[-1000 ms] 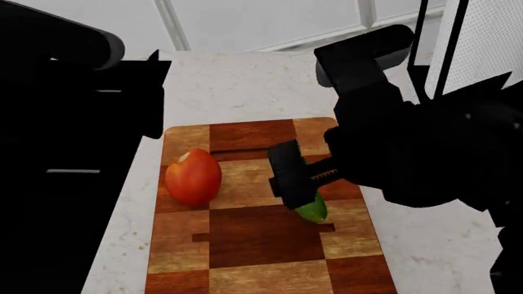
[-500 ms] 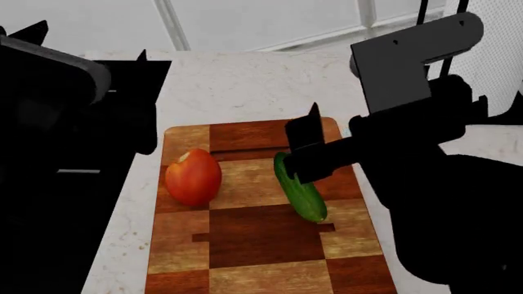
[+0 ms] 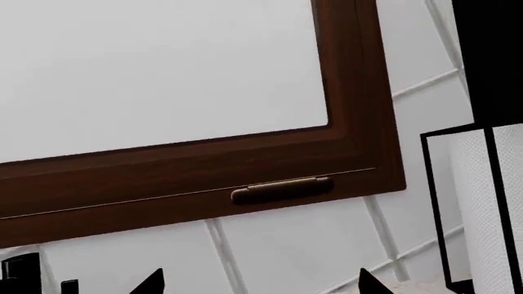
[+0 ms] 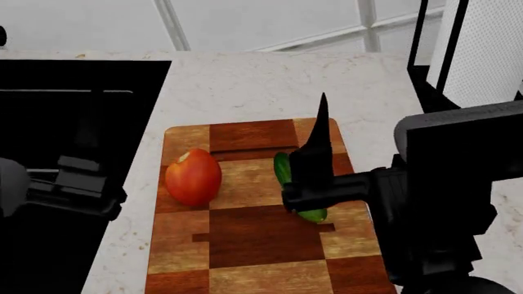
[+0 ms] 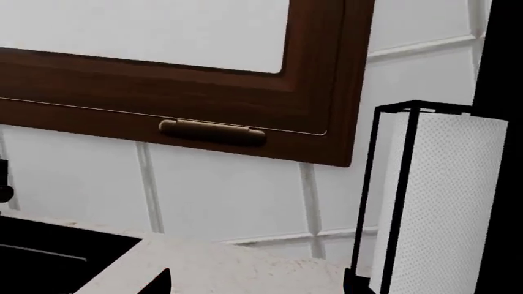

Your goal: Pick the vegetables from the sink and place them on the cutting board.

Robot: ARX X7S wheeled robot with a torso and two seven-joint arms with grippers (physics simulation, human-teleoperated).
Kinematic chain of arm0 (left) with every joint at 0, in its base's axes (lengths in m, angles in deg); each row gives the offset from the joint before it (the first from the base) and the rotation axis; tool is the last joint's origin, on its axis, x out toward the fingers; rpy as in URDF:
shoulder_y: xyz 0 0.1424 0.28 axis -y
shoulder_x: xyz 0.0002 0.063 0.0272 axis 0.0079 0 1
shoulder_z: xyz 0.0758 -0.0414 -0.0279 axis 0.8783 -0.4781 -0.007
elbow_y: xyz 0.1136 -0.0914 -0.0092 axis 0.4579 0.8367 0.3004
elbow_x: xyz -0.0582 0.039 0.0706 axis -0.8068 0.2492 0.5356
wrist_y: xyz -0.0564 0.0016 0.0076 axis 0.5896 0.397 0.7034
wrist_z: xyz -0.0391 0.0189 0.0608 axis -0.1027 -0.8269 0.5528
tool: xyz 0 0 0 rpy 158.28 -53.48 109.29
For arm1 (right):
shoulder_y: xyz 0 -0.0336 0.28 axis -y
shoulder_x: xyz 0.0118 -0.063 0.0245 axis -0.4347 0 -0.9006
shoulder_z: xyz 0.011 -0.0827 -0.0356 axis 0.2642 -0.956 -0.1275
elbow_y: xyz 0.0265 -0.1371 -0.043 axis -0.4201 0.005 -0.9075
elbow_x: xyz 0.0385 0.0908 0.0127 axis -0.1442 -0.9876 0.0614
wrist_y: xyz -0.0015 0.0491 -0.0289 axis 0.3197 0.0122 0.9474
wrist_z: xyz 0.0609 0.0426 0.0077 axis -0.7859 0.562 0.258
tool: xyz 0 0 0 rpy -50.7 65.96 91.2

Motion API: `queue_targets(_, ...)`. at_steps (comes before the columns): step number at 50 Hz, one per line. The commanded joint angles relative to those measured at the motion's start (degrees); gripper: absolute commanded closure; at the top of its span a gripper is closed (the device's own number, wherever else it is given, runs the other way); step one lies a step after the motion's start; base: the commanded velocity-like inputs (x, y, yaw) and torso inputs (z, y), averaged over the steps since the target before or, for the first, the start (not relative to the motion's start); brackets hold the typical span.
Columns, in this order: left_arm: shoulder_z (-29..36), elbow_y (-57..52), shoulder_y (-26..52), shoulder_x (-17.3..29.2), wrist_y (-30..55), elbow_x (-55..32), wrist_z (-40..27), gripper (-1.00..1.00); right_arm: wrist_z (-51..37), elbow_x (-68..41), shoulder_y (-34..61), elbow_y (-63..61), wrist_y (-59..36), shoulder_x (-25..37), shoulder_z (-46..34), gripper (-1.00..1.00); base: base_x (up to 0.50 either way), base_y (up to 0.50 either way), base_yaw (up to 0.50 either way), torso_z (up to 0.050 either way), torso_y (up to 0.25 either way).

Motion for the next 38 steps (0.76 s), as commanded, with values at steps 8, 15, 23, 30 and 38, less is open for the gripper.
queue_targets(8, 4.79, -6.22, -3.79, 17.18, -22.61, -25.9, -24.15, -1.0, -3.68, 7.64, -17.27, -14.64, 12.98, 2.94, 8.82, -1.0, 0.0, 0.0, 0.0, 0.0, 0.0)
queue_targets(15, 6.29, -5.57, -5.19, 18.64, -31.05, -24.93, -24.71, -1.0, -6.93, 10.16, -21.96, -19.85, 15.44, 4.37, 11.63, -1.0, 0.0, 0.0, 0.0, 0.0, 0.0)
queue_targets(23, 11.73, -6.21, -1.46, 25.47, -41.15, -28.22, -30.34, -1.0, -9.04, 14.16, -25.44, -22.76, 18.77, 4.7, 12.47, -1.0, 0.0, 0.0, 0.0, 0.0, 0.0)
queue_targets(30, 13.94, -6.14, -0.41, 28.91, -48.1, -28.36, -32.21, -1.0, -12.0, 19.06, -27.68, -23.18, 24.78, 7.51, 9.41, -1.0, 0.0, 0.0, 0.0, 0.0, 0.0)
queue_targets(38, 15.67, -5.95, -4.77, 33.66, -65.24, -24.97, -29.88, -1.0, -21.93, 31.13, -36.02, -23.32, 36.46, 16.57, 5.41, -1.0, 0.0, 0.0, 0.0, 0.0, 0.0)
